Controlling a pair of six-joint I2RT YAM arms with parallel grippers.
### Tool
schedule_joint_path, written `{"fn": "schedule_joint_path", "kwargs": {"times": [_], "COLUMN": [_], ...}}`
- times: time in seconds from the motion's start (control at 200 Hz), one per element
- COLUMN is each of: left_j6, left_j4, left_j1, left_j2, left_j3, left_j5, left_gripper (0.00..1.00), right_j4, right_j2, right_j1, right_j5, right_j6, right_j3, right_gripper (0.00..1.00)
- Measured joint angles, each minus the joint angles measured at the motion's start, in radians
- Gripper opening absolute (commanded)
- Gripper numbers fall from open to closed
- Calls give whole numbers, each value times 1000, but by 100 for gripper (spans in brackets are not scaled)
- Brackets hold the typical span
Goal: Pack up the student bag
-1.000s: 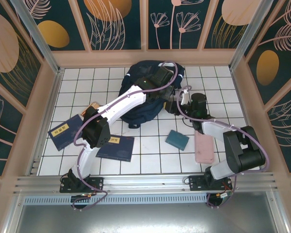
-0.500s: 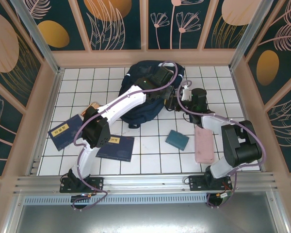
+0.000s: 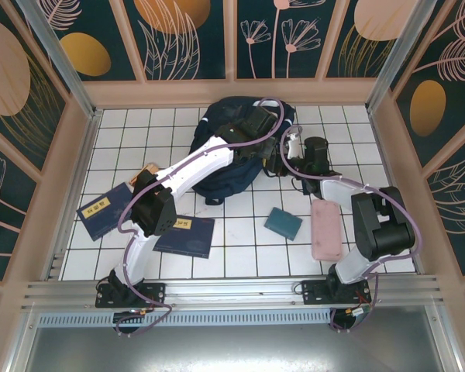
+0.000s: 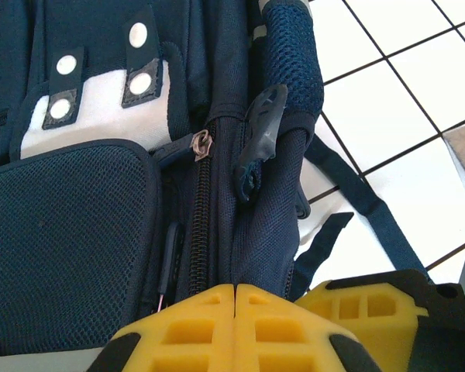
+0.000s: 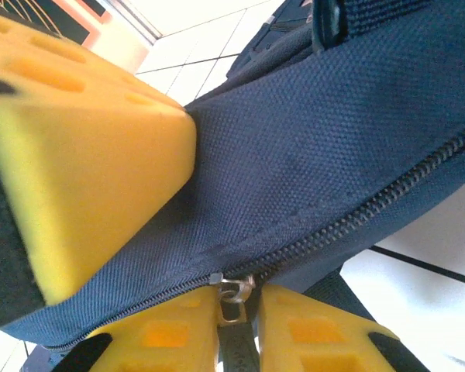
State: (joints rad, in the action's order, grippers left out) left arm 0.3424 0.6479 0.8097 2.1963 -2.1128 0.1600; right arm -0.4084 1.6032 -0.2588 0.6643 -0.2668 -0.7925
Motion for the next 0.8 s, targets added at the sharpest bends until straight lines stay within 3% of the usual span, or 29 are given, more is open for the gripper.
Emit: {"fn": "schedule_joint_path", "kwargs": {"times": [0.19, 0.255, 0.425, 0.635, 0.8], "left_j6": [0, 0, 0, 0, 3], "left_j4": [-1, -1, -1, 0, -1], "left_j1": [0, 0, 0, 0, 0], "left_j2": [0, 0, 0, 0, 0], "left_j3": [0, 0, 0, 0, 0], "left_j5": [1, 1, 1, 1, 0], "left_gripper": [0, 0, 0, 0, 0], "right_j4": [18, 23, 31, 44, 13], "right_j2": [-10, -10, -11, -58, -138], "right_j1": [-3, -6, -10, -27, -95], "right_j5": [5, 11, 9, -28, -46], "right_j6": [6, 8, 26, 31, 24], "right_j3": [10, 10, 10, 39, 127], "right_gripper": [24, 16, 8, 6, 6]}}
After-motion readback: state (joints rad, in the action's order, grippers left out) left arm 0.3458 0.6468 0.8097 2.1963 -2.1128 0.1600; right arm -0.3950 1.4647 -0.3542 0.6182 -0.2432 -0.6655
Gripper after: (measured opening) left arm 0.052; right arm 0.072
